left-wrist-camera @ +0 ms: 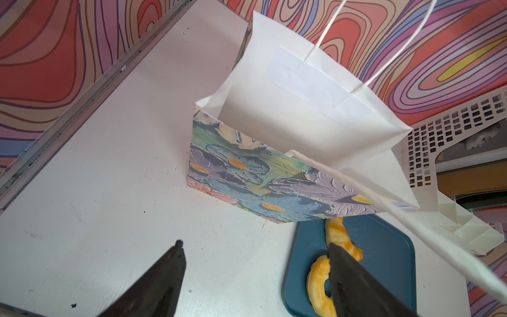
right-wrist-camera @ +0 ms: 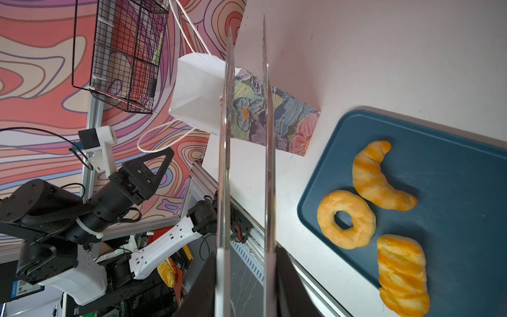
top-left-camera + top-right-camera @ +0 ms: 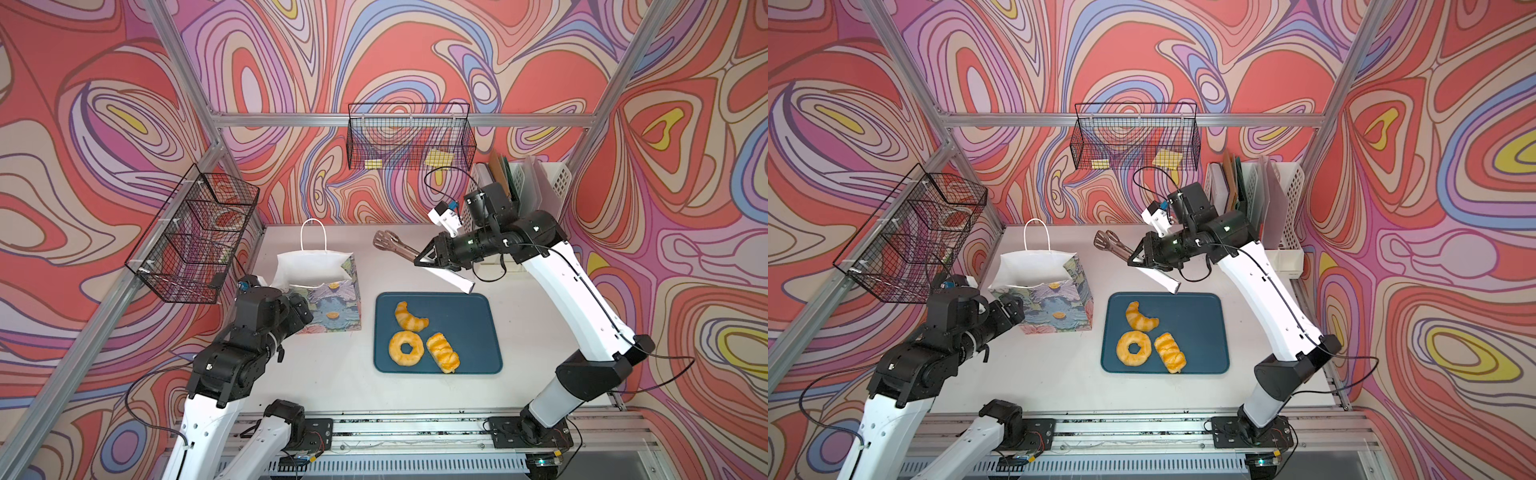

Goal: Pack bread into a paper bag
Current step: Pick up the fake bread from the plate.

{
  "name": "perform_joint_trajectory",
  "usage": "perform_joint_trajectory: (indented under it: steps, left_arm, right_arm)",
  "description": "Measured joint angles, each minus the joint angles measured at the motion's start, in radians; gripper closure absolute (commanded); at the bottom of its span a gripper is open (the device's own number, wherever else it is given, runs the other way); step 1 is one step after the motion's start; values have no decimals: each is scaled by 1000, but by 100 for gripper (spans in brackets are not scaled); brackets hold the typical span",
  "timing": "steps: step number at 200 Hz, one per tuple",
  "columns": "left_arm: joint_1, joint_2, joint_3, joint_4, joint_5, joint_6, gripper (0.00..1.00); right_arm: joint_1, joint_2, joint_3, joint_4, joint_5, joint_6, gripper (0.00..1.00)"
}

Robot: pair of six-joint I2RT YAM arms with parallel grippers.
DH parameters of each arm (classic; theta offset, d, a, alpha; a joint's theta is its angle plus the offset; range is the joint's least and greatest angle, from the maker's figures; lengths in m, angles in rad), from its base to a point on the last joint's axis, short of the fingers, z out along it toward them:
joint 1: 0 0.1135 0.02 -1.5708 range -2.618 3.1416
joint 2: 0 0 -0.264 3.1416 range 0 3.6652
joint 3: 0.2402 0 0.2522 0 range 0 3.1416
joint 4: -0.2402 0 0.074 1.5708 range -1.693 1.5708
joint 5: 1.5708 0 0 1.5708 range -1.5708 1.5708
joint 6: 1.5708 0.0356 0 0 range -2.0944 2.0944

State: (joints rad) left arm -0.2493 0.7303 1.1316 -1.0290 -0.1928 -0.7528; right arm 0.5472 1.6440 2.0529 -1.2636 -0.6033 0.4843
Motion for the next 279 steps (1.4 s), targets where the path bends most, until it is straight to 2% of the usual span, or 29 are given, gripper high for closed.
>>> perform_joint_trajectory:
  steps: [59,101,169,219,279]
  left_arm:
    - [0,2,0,1,1,0,14]
    - [0,5,-6,8,9,0,14]
    - [0,14,-36,38,33,-1,14]
    - [0,24,-56,54,45,-7,14]
    - [0,57,-61,89,76,-13,15]
  right_arm:
    - [-6,-18,-90,-55,37,-31,68]
    - [-70,-103,-251,-122,100,-37,68]
    - [-69,-205,-415,-268,170,-25,67]
    - [-69,-303,-550,-326,178,0,68]
    - [-69,-381,-611,-372,170,3,67]
